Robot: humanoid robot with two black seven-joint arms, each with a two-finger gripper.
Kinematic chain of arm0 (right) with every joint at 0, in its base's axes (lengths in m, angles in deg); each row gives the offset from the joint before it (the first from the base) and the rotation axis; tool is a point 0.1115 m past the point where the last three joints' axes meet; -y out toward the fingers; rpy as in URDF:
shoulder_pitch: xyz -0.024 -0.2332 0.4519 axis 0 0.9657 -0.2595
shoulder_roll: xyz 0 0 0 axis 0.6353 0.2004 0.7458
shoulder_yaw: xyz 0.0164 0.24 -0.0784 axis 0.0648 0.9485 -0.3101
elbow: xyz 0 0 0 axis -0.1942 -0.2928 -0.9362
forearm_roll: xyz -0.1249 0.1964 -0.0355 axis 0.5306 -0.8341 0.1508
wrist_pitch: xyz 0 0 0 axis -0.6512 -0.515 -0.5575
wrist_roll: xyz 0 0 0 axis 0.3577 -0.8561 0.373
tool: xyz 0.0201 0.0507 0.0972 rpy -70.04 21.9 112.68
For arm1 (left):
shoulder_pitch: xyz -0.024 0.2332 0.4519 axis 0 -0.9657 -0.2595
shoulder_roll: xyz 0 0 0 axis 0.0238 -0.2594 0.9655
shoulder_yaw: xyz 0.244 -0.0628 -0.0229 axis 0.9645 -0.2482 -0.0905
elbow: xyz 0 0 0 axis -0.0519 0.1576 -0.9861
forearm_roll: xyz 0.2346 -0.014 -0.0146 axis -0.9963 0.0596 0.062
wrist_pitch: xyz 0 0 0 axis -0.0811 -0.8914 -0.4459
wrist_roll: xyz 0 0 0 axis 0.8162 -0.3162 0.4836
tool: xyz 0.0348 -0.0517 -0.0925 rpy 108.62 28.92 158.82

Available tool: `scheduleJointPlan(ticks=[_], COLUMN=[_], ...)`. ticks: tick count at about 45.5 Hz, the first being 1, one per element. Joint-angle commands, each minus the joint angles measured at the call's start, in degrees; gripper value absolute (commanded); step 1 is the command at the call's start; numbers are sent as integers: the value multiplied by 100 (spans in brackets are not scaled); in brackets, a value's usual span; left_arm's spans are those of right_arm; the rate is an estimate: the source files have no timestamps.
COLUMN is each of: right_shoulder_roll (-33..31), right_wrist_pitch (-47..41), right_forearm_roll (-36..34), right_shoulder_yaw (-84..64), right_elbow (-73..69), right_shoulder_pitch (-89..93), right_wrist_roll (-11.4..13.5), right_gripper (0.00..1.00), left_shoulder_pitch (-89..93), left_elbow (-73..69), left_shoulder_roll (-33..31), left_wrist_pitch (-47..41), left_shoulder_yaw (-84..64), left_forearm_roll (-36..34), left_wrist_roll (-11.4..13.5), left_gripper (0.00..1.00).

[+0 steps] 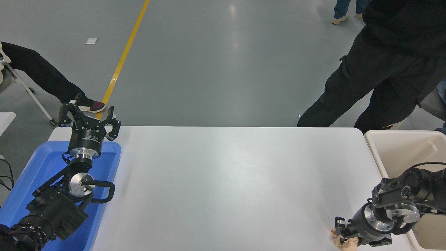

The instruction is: Pick up paper ball place in dustbin

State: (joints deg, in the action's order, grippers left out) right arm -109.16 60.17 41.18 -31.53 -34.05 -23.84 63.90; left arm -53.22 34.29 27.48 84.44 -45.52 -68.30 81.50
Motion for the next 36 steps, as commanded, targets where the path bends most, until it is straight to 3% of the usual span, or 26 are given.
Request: scheduleJointPlan(ticks=[1,22,29,36], right_shoulder_roll=[-257,-1109,-1277,-1224], right_wrist_pitch=[-177,-1970,-3068,-3140], right_forearm_roll=[-212,-256,-317,-537], right_shoulder_yaw=[-184,-1388,-1669,-2074], right_elbow=[-245,-1660,-1687,-1687], right_shoulder_pitch=[-487,-3607,-4679,-5734], right_wrist_roll=[-7,-33,-42,-42], right_gripper=[0,0,0,0], left_shoulder_pitch=[0,0,0,0], left_elbow=[0,-8,0,0], left_shoulder_roll=[0,0,0,0], left_wrist_pitch=[0,0,0,0], left_shoulder_yaw=[0,0,9,9], left_forearm_roll=[1,1,0,1], left_wrist_roll=[0,0,0,0], left_gripper=[99,99,99,99])
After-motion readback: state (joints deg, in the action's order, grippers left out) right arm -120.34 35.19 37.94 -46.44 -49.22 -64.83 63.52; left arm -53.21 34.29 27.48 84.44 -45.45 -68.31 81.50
